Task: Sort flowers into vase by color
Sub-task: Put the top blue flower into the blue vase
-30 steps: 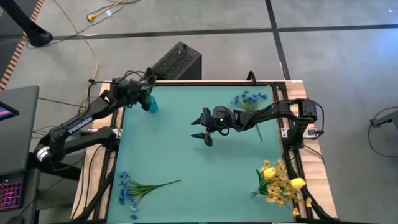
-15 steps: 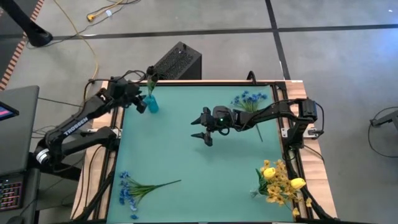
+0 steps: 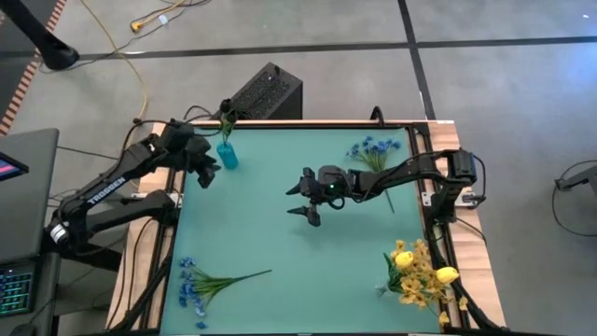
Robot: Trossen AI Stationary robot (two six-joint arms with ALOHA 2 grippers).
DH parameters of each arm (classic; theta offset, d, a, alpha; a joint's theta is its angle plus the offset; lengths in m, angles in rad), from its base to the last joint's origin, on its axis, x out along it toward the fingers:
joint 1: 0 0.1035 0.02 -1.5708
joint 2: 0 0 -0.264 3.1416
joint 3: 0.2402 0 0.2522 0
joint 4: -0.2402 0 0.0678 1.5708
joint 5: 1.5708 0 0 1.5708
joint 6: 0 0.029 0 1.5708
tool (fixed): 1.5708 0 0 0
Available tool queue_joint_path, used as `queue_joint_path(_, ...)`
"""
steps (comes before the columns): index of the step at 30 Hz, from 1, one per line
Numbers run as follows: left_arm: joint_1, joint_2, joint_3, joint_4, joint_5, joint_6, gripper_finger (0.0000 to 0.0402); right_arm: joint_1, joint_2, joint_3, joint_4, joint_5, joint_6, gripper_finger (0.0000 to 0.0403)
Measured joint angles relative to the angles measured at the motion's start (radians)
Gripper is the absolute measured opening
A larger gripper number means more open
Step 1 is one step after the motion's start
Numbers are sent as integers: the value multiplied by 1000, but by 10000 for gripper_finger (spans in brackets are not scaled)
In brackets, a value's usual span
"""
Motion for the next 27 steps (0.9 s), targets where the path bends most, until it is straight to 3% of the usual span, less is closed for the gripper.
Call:
queue_joint_path(5,-143,-13,0,-3,-2,-65,132,0,0,67,-215,7,-21,317)
queue_joint_path(9,-255,-13,0,-3,-14,-128,132,-16,0,173,-540,151,-19,317)
queue_joint_path(13,-361,-13,0,-3,-69,-184,132,-63,-1,257,-866,303,87,317)
queue_joint_path(18,-475,-14,-23,44,-168,-194,132,-155,-9,273,-1187,319,220,317)
queue_joint_path(21,-511,-12,-50,72,-185,-196,132,-220,-13,251,-1281,378,254,315)
queue_joint_path(27,-539,-4,-49,155,-192,-164,132,-341,-117,126,-1304,405,311,311)
